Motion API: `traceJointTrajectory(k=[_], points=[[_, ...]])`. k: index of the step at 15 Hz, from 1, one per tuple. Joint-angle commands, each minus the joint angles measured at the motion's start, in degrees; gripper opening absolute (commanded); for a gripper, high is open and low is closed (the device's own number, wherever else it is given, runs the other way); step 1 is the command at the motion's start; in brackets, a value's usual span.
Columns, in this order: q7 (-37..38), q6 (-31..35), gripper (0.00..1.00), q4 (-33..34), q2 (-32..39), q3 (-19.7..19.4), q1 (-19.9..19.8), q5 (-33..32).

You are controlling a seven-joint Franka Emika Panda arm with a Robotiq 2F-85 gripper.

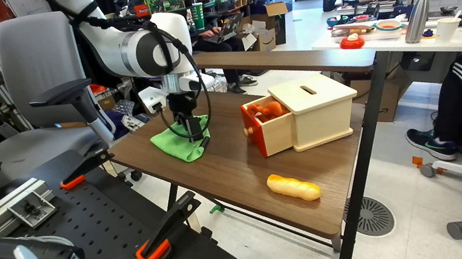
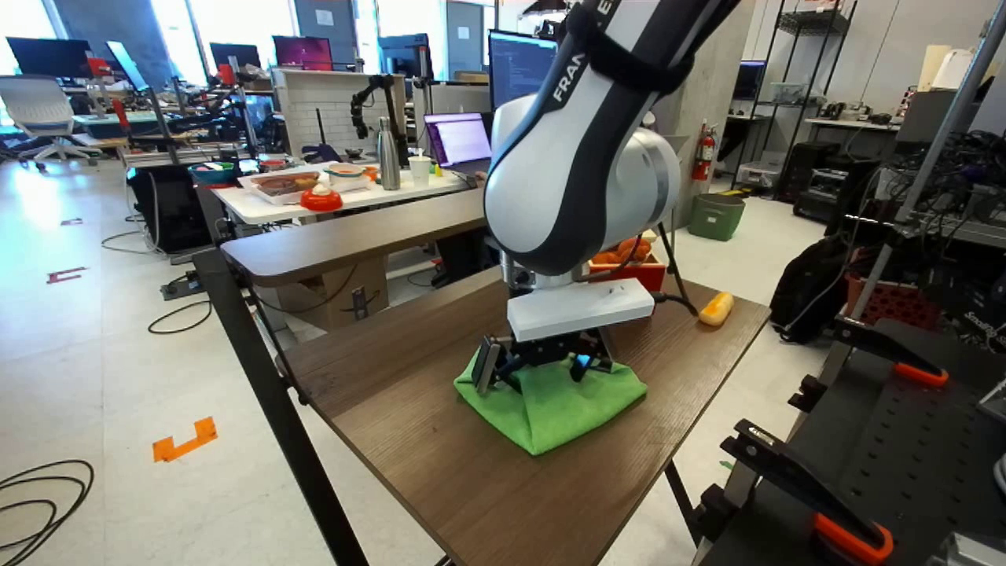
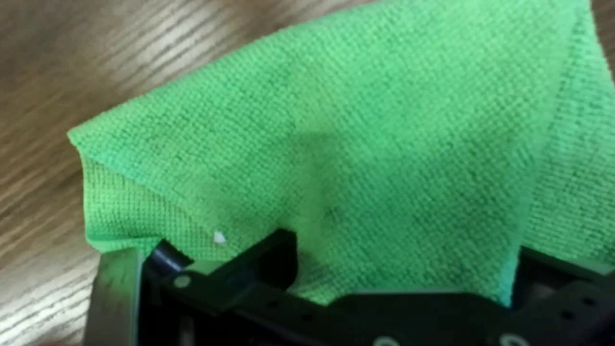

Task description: Move the green towel forward

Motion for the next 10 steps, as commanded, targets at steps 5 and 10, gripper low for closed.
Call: traceJointTrajectory(k=[5, 10], points=[[0.5, 0.6, 1.00, -9.3, -1.5, 0.7, 3.3, -3.3], [0.5, -0.7, 1.00, -10.5, -2.9, 1.3, 3.0, -3.6]])
